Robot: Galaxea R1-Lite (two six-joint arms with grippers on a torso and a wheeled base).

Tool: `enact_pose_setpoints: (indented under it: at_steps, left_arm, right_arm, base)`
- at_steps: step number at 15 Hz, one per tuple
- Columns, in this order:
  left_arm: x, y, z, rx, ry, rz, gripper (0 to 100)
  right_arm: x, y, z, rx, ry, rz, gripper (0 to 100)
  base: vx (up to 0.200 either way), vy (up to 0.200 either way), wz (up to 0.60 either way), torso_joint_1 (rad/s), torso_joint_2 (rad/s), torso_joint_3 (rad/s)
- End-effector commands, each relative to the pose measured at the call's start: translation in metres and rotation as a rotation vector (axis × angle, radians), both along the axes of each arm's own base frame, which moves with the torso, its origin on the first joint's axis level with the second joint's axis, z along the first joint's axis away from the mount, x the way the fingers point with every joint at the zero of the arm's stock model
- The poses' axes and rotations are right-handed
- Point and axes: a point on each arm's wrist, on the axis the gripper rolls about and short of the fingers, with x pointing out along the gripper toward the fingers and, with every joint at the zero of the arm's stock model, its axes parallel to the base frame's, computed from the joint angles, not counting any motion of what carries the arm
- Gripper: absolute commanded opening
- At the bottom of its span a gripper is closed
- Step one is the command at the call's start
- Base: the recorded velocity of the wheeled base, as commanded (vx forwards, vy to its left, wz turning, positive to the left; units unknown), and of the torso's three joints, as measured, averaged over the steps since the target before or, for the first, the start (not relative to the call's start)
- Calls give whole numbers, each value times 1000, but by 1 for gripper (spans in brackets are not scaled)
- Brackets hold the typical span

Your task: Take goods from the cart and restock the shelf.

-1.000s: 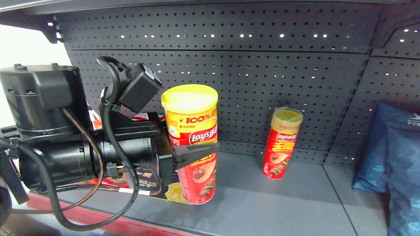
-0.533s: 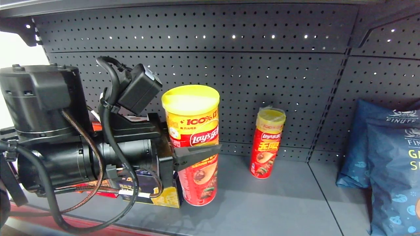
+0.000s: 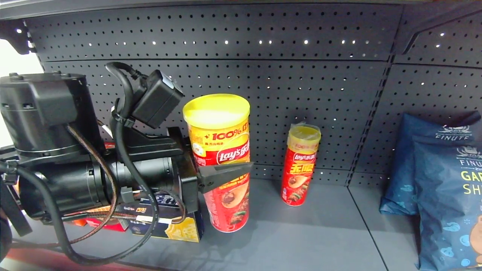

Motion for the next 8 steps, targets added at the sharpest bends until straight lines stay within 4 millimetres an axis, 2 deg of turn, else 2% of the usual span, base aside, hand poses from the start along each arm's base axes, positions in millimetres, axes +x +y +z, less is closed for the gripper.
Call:
enact_pose_setpoints:
  at_steps: [1, 5, 8]
  left_arm:
    - [0, 0, 0, 1, 1, 1, 0]
    - [1, 1, -1, 1, 2, 7, 0]
    - [1, 1, -1, 2, 2, 9, 0]
  right_arm:
    - [0, 0, 0, 0, 1, 0, 100]
    - [0, 0, 0, 0, 0, 0, 100]
    - [0, 0, 0, 0, 1, 0, 100]
  base:
    - [0, 0, 0, 0, 0, 0]
    - [0, 0, -600, 0, 0, 1]
    - [0, 0, 0, 0, 0, 0]
